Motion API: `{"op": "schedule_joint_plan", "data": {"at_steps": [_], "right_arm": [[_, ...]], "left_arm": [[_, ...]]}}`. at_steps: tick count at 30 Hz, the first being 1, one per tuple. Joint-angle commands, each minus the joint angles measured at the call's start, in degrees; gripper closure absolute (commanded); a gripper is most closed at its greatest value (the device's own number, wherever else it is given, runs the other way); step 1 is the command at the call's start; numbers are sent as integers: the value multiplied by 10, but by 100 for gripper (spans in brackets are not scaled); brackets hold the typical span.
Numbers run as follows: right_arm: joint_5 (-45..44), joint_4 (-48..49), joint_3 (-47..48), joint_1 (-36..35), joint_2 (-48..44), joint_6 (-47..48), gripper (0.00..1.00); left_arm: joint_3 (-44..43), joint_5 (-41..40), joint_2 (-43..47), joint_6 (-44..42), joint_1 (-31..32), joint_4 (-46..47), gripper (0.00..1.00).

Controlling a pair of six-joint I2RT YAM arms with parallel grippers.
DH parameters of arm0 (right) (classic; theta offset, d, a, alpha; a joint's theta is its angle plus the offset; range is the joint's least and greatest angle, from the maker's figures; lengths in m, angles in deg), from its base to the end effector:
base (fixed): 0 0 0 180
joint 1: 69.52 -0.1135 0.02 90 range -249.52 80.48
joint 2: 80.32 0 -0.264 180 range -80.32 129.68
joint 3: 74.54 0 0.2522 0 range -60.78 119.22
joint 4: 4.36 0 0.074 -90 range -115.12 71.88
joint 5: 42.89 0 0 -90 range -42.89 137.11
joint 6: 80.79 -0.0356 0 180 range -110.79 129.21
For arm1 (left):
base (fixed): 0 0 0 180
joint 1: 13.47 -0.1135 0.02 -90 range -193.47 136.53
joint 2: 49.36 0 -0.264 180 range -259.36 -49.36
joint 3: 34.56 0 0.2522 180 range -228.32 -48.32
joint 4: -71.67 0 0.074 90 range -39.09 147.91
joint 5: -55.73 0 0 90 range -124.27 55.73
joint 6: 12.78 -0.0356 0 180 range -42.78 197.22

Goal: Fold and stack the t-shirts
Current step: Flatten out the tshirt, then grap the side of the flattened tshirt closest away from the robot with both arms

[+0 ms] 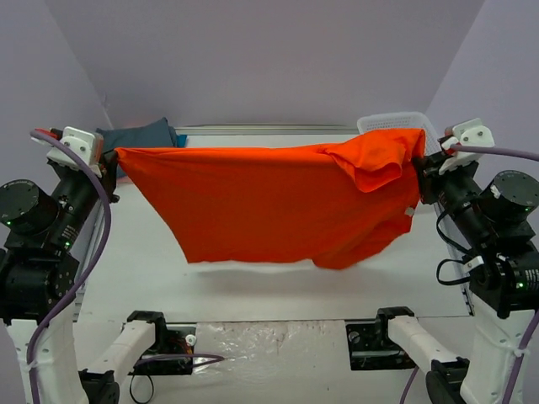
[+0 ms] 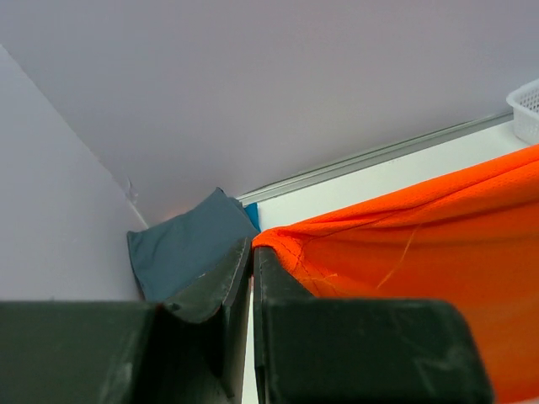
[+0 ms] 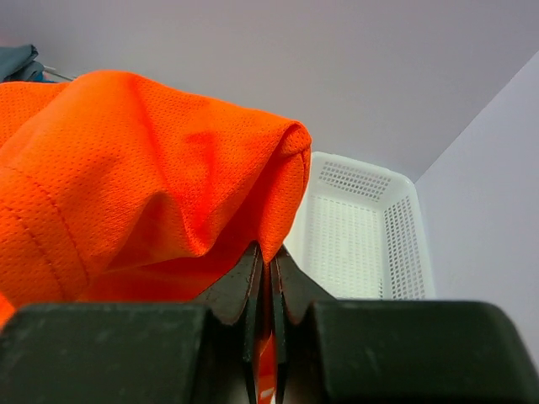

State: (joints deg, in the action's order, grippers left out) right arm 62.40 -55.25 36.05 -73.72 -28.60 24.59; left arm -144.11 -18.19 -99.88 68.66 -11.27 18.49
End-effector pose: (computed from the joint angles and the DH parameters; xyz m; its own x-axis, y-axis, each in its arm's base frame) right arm 0.0932 0.0163 0.5517 0.2213 -0.2403 -0.9451 -0.2825 0.9118 -0.2979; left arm 0.0891 -0.0133 0.5445 0.1472 0.1375 -0.9795 0.2936 0.9396 0.1760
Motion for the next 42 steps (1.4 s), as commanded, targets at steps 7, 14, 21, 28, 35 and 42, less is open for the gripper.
{"op": "schedule_joint_plan", "data": {"at_steps": [7,14,21,28,35,42], "right_arm": [[-74,109,-75,3,198,38,100],[-101,153,11,5,512,68,100],[-121,114,195,3,740,62,0],[-73,113,143,7,664,68,0],[-18,113,37,6,561,64,0],[21,88,-101,-7,480,76,3]], "left_arm": [[98,-67,-155,-42,-6,148,98],[79,-60,-415,-95,-16,283,98],[-209,-29,-748,-96,-37,173,50],[-154,-15,-657,-111,-6,193,12],[11,1,-501,-111,4,211,6],[224,37,-347,-168,9,179,5]]}}
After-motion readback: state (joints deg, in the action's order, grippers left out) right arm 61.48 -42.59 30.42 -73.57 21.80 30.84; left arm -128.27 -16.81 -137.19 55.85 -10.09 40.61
